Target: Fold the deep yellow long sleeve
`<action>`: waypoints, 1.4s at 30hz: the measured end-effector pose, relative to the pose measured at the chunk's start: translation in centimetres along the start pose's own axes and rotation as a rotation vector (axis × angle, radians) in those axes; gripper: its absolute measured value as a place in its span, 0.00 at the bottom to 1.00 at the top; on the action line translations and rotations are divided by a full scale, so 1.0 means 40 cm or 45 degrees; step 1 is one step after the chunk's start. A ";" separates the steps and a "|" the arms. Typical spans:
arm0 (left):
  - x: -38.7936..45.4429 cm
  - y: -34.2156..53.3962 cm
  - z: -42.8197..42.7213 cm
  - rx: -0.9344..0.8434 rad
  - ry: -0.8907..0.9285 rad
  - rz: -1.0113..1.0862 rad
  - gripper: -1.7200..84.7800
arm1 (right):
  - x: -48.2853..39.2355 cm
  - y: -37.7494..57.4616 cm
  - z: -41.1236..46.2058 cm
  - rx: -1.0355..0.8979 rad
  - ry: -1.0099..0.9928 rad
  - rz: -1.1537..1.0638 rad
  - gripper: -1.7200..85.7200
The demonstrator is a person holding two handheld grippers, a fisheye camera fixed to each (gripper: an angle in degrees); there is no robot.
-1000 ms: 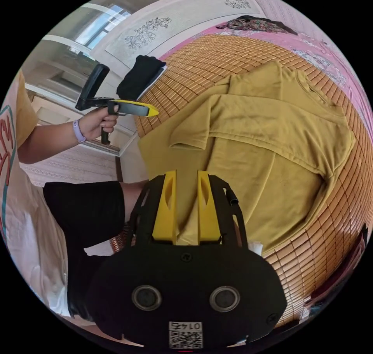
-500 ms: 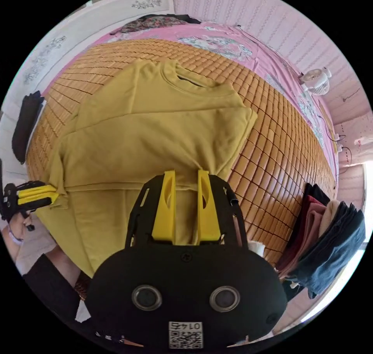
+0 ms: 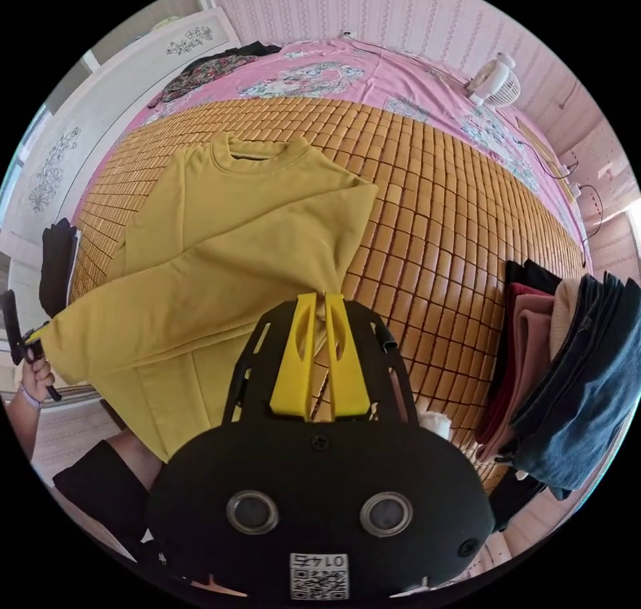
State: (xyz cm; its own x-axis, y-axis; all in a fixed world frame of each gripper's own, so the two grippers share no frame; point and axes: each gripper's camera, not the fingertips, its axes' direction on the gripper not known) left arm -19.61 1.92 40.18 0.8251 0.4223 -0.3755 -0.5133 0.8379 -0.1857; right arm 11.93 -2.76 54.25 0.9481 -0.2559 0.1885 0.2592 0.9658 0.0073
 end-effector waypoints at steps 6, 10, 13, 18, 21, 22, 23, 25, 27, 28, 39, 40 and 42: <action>-0.136 0.037 -0.029 -0.079 -0.218 -0.279 0.08 | 0.033 -0.025 0.000 0.015 -0.066 -0.040 0.10; -0.144 -0.072 -0.046 0.010 -0.262 -0.162 0.09 | 0.081 -0.095 0.008 0.138 -0.130 0.046 0.13; -0.138 -0.219 -0.014 0.068 -0.302 -0.002 0.12 | 0.128 -0.174 0.049 0.179 -0.146 0.162 0.17; -0.113 -0.459 0.090 0.126 -0.359 0.178 0.14 | 0.135 -0.297 0.121 0.059 -0.123 0.125 0.14; -0.109 -0.561 0.195 -0.056 -0.470 0.167 0.14 | 0.098 -0.340 0.121 0.006 -0.036 0.002 0.08; -0.104 -0.586 0.228 -0.142 -0.499 0.178 0.11 | 0.101 -0.355 0.110 0.012 -0.061 -0.007 0.08; -0.094 -0.603 0.245 -0.185 -0.523 0.199 0.07 | 0.104 -0.364 0.106 0.007 -0.058 -0.013 0.07; -0.076 -0.626 0.241 -0.133 -0.510 0.209 0.04 | 0.126 -0.398 0.068 0.085 -0.047 -0.011 0.07; -0.055 -0.645 0.217 -0.034 -0.487 0.235 0.03 | 0.156 -0.423 0.027 0.177 -0.080 0.033 0.07; -0.041 -0.656 0.196 0.025 -0.447 0.258 0.02 | 0.174 -0.436 -0.005 0.241 -0.128 0.053 0.07; 0.018 -0.312 -0.004 0.143 -0.067 0.466 0.02 | 0.059 -0.108 -0.214 0.370 -0.432 -0.336 0.08; -0.007 -0.231 0.004 0.079 -0.119 0.344 0.02 | 0.040 -0.046 -0.177 0.238 -0.400 -0.347 0.08; -0.051 -0.121 0.029 -0.060 -0.191 0.147 0.02 | 0.023 0.029 -0.094 -0.029 -0.300 -0.301 0.09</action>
State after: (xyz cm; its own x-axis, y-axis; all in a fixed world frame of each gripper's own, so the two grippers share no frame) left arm -18.54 -2.62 42.89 0.7841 0.5647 -0.2576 -0.6144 0.7651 -0.1929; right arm 13.79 -2.03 50.72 0.7934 -0.4535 0.4060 0.4735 0.8790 0.0565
